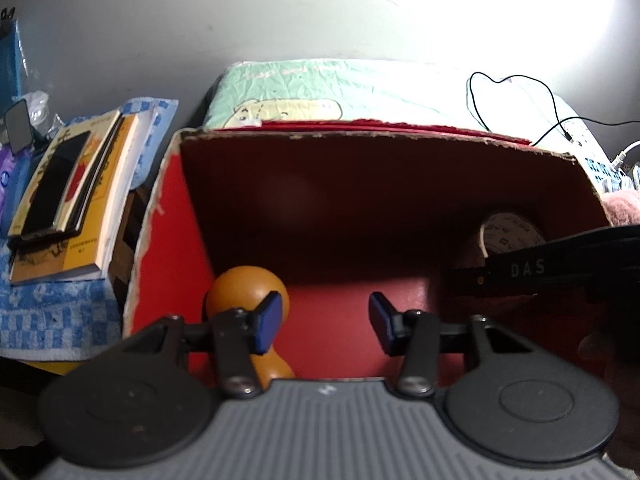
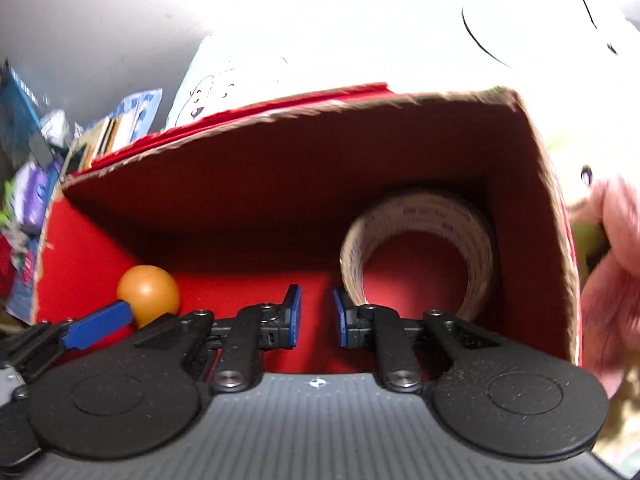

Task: Organize objects
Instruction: 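Lower the tape roll into the red box and open the right gripper, then withdraw the right gripper from the box toward the pine cone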

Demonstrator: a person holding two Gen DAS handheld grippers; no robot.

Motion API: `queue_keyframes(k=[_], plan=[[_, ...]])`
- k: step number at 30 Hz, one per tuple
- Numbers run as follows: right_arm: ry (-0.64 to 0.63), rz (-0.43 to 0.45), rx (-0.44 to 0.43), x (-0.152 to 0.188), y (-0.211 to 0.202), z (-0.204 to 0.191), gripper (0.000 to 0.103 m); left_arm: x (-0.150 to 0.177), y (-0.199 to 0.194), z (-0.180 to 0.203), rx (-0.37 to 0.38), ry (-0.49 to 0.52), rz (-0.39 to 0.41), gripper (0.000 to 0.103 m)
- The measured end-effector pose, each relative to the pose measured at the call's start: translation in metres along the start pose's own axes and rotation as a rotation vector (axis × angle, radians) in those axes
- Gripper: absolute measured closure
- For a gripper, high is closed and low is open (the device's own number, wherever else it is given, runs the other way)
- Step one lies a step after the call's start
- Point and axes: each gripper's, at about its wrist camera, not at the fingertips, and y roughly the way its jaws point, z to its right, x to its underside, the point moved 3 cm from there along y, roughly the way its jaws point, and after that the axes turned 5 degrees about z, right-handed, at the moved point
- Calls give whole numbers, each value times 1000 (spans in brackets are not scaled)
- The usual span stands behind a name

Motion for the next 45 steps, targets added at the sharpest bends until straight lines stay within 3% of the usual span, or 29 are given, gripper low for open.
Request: queue_keyframes(k=[8,16,22,28,37,45], plan=[[-94,166,-52,23,-53,-3,81,-1,-13,21,-26,29,-4,51],[-143,247,-44,40,-89,5,80,7,-40,28,-65,38,0,46],[-170,327,-92,54,-108,1,79,15,-72,28,-106,32,47,40],[-188,436,-139,73,-142,7,55,24,-100,38,-132,28,79,40],[-175,347,-225,92,-156,30,54,43,-124,52,-168,5,77,35],[-170,250,-311,117,-165,63,66,68,-141,55,-130,-12,68,35]])
